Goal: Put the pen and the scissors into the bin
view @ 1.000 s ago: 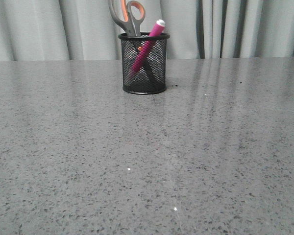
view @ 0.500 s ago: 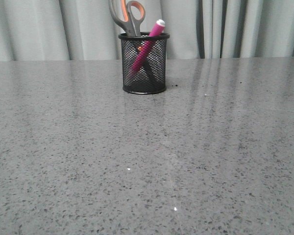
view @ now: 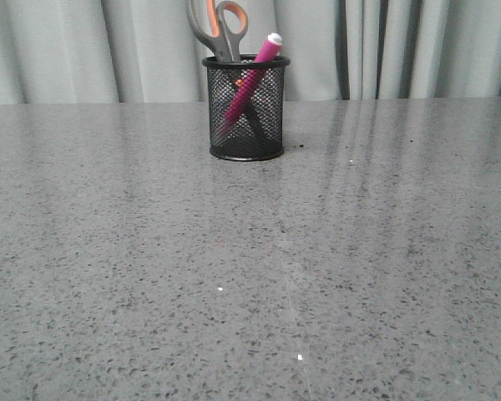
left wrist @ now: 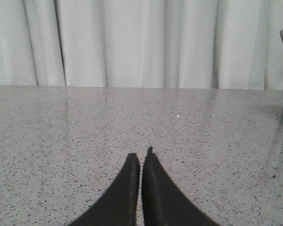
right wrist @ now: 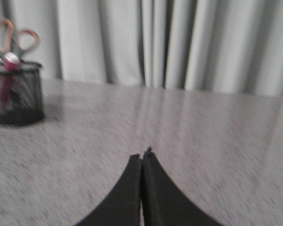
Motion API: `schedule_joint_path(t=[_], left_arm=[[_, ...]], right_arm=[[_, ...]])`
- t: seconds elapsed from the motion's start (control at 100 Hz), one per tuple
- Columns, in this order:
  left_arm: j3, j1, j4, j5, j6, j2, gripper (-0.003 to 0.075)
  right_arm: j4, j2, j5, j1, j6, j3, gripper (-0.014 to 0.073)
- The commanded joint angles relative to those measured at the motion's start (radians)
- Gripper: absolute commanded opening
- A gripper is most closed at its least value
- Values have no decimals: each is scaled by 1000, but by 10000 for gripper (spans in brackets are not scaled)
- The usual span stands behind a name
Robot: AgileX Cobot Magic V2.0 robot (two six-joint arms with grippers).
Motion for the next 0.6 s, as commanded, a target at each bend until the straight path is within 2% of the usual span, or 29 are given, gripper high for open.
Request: schedule_joint_path(t=[0.0, 0.16, 0.59], left_arm=[[43, -10, -8, -74, -6, -33, -19], [43, -10, -8, -74, -6, -33, -19], [43, -10, -8, -74, -6, -33, -19]], right_arm=[[-46, -67, -2, -47, 21, 3, -69], [-51, -120, 72, -72, 21, 23, -69], [-81, -122, 98, -76, 21, 23, -69]])
